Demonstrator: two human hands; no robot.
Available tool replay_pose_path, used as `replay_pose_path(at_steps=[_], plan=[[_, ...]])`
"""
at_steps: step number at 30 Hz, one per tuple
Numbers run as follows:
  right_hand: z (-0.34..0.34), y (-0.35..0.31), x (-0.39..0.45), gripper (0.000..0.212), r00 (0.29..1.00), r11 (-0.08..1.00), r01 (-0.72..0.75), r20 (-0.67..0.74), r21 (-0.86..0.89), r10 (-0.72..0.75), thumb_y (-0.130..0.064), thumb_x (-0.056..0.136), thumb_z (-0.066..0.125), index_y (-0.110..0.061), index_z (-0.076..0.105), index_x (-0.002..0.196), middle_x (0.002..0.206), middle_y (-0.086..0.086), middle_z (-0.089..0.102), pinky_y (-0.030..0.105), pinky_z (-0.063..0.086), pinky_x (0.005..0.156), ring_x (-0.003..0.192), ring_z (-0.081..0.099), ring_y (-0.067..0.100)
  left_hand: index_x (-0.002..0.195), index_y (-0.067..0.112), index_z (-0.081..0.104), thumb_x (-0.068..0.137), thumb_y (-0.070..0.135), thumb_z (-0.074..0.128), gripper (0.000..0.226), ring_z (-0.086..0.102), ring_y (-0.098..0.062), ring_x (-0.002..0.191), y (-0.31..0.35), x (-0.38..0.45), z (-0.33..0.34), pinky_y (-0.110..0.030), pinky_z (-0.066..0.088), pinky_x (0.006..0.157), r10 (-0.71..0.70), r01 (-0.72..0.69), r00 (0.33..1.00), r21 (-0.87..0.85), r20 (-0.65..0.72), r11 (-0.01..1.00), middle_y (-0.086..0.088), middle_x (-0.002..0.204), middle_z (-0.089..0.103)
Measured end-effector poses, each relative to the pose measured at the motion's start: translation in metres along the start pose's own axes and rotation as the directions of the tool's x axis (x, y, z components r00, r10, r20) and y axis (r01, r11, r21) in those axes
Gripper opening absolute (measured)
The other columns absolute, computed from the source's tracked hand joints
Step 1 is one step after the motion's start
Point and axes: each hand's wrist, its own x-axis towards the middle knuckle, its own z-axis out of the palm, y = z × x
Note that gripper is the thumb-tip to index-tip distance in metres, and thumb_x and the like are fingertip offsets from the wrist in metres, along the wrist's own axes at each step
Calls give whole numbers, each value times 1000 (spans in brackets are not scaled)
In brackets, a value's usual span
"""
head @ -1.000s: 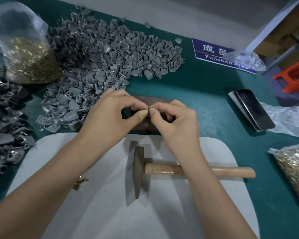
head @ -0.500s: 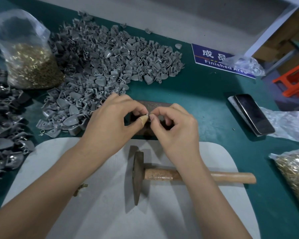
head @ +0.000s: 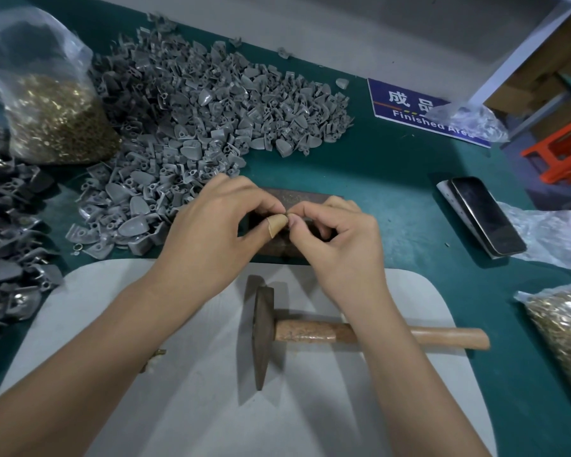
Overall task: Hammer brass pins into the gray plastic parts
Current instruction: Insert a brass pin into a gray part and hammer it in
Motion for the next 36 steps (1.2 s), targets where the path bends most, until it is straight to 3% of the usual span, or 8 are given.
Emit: replay_pose_path(at_steps=[6,12,17,20,23,25,32,36], plan=[[-2,3,0,14,999,999,-41,5,36,41,-21,89,74,-28,79,78,64,-6,41,54,44,83,75,47,14,97,35,71,93,43,60,14,46,-10,91,4,-1,-2,-37,46,72,-10,10,1000,80,3,997,18,89,57],[-3,7,2,14,999,999,-27,27,45,26,-15,90,75,-23,80,80,63,-8,39,26,34,69,72,44,17,97,38,69,95,44,61,11,41,-6,89,4,-1,-2,-30,35,65,7,-5,1000,165,-10,986,19,91,58],[-6,7,1,12,999,999,17,45,-42,-15,-24,91,71,-28,80,84,62,-9,41,46,45,78,73,47,16,99,32,71,95,41,60,16,43,-9,93,6,0,-2,-32,41,69,4,-5,1000,174,4,985,17,92,58],[-5,6,-1,9,999,998,41,3,-52,-41,-23,91,74,-27,81,95,72,-6,55,55,46,78,79,55,16,102,27,71,96,40,59,19,46,-14,98,10,1,-2,-32,42,73,30,-34,999,242,22,970,13,95,57],[-12,6,-10,25,997,998,64,-49,-27,-65,-19,92,74,-19,77,117,89,-4,61,51,49,82,86,59,15,106,26,70,98,40,57,21,46,-16,103,11,1,-4,-32,41,76,52,-63,998,321,43,945,9,98,58],[-26,7,-23,25,989,985,126,-66,-119,-135,-25,97,67,-20,73,121,95,-6,60,44,50,83,89,58,14,106,25,69,99,39,56,20,46,-16,104,11,1,-4,-31,39,77,68,-80,997,351,47,933,9,99,57],[-74,21,-103,33,929,877,266,348,-399,-124,-43,98,60,-22,72,120,108,-5,60,42,50,82,97,58,20,106,25,69,100,36,55,18,45,-16,105,12,0,-4,-28,32,77,65,-83,996,357,62,930,9,101,57],[-89,15,-107,27,870,637,480,416,-602,-263,-31,101,51,-17,73,108,98,0,63,41,49,71,81,63,25,107,29,68,98,36,58,16,45,-13,106,13,0,-4,-31,37,77,32,-50,997,317,64,947,13,100,56]])
